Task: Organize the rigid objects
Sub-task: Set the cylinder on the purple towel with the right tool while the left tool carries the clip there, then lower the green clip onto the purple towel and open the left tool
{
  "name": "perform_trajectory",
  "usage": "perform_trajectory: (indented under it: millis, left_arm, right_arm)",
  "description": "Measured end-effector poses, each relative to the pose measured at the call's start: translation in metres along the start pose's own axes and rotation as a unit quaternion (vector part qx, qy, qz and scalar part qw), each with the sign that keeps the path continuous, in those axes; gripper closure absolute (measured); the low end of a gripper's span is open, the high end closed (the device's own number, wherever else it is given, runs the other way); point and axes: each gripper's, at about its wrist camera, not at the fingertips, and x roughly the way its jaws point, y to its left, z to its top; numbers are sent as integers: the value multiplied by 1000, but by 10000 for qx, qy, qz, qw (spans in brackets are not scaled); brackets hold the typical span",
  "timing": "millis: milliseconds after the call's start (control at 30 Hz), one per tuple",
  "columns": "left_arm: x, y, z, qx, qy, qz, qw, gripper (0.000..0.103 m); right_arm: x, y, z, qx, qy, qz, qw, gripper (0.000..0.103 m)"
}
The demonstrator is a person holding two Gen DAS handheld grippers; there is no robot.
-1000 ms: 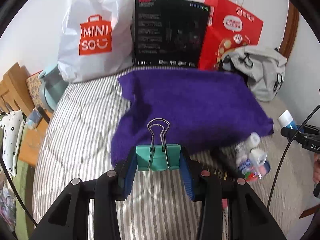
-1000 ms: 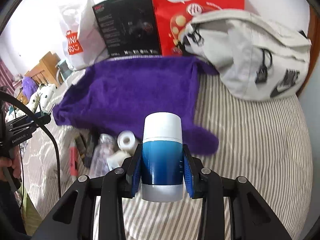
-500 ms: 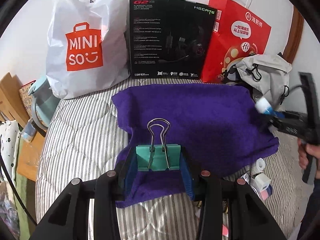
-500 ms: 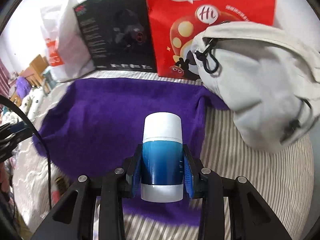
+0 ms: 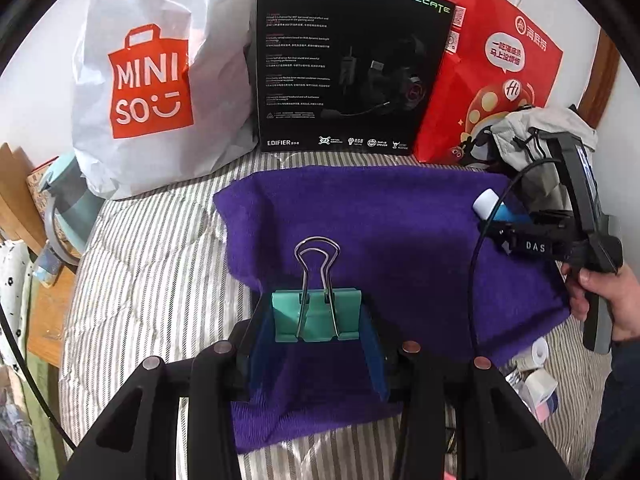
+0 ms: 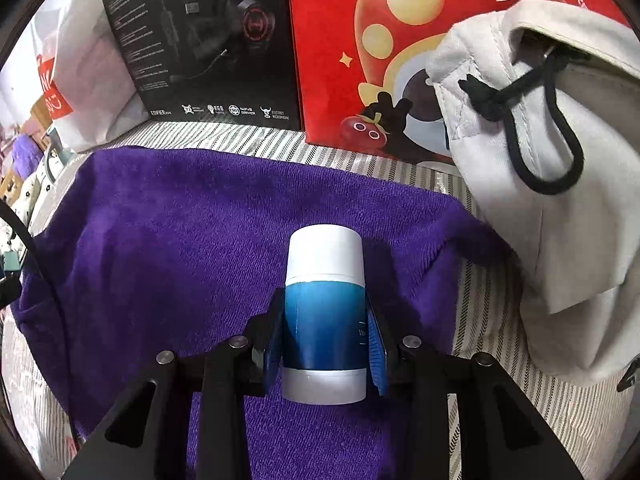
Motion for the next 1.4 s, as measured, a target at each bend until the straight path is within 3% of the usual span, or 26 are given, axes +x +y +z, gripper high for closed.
perform_trajectory:
  millis: [67, 167, 300, 600, 733, 1033, 1067, 1200, 1400]
  left_arm:
    - [6, 1, 4, -4, 12, -2, 10000, 64]
    - [16, 5, 9, -33, 25, -66, 10000, 64]
    - [32, 10, 18, -94, 83, -79, 9999, 64]
    - [66, 12, 40, 16, 177, 52, 9998, 64]
    - [80, 10, 48, -65, 224, -60, 9997, 64]
    - [102, 4, 50, 66, 424, 111, 9990, 64]
    - [102, 3, 50, 92, 443, 139, 9989, 63]
    - [101, -7, 48, 382, 560, 395, 9969, 45]
    - [79, -13, 36, 338, 627, 493, 9962, 43]
  right_arm:
    - [1, 0, -2, 4, -26, 19, 10000, 62]
    - [0, 3, -8, 10, 16, 119, 9999, 42]
    - [-10, 10, -19, -67, 29, -120, 9999, 42]
    - [-66, 13, -51, -121, -287, -217, 9993, 37]
    - [-88, 12, -73, -73, -322, -229, 9992, 37]
    - [-121, 3, -123, 165, -154, -295, 9993, 37]
    - [-123, 3, -127, 190, -136, -312, 9992, 37]
    - [-129, 1, -140, 274, -124, -256, 9992, 37]
    - [-143, -1, -155, 300, -183, -371, 9987, 37]
